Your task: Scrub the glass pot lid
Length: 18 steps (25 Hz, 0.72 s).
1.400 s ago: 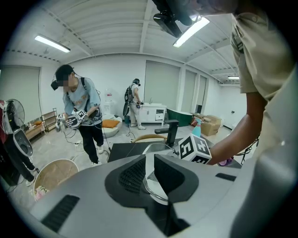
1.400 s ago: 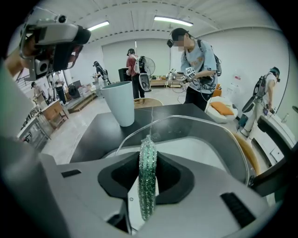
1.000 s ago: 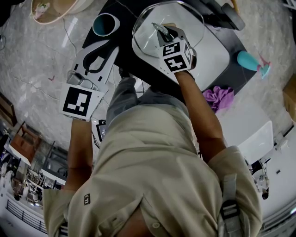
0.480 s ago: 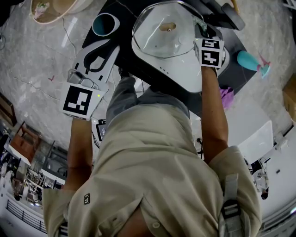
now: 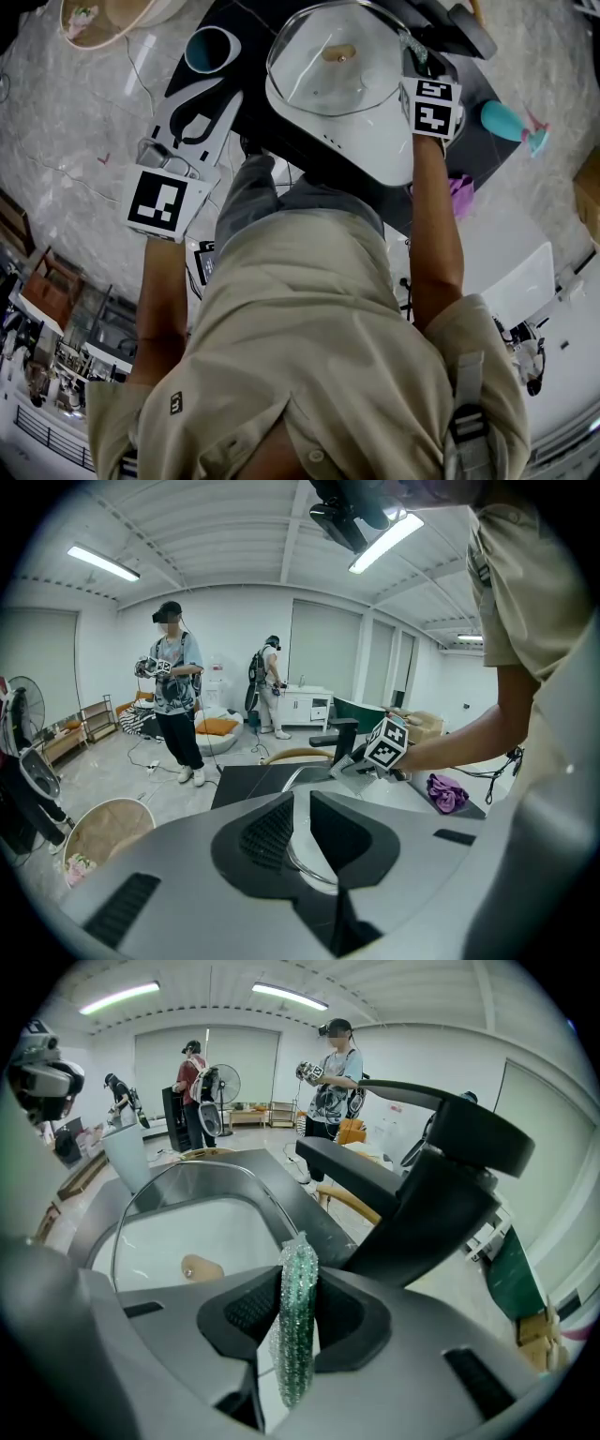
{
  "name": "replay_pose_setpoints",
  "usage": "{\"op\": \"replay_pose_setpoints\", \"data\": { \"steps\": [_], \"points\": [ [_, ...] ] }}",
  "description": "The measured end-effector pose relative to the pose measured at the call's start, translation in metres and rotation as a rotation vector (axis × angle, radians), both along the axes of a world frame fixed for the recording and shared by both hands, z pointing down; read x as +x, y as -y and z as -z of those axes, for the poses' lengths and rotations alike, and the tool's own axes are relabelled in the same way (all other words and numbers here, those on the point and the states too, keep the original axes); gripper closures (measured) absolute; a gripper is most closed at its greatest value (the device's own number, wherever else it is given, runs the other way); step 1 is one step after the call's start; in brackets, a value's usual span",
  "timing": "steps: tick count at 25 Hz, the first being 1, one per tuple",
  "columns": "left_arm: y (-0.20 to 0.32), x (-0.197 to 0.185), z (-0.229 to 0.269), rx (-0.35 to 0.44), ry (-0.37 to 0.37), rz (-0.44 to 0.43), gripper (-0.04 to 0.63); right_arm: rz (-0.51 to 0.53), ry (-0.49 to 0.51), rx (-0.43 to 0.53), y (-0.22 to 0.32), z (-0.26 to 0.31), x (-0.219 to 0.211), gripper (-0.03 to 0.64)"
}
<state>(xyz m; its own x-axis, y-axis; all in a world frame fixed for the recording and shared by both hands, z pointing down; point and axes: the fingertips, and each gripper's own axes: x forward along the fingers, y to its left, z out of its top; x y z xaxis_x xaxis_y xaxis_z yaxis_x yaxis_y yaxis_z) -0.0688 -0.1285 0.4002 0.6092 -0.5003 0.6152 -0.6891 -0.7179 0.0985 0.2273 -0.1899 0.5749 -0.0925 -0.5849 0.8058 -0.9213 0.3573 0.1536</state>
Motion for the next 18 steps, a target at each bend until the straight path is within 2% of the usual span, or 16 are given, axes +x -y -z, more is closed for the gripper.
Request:
{"op": "replay_pose_setpoints", "data": {
  "steps": [10, 14, 18],
  "points": [
    [0.001, -0.001, -0.007, -0.012, -0.001, -0.003, 0.528, 0.024, -0.001, -0.016, -0.006, -0.007, -0.013, 0.525],
    [0.007, 0.004, -0.005, 0.059, -0.038, -0.020, 0.528, 0.046, 0.018, -0.037, -0.014, -0.016, -0.030, 0.525],
    [0.009, 0.009, -0.010, 0.059, -0.037, -0.040, 0.528, 0.113, 0.054, -0.072, -0.026, -0.028, -0.066, 0.525]
  ]
}}
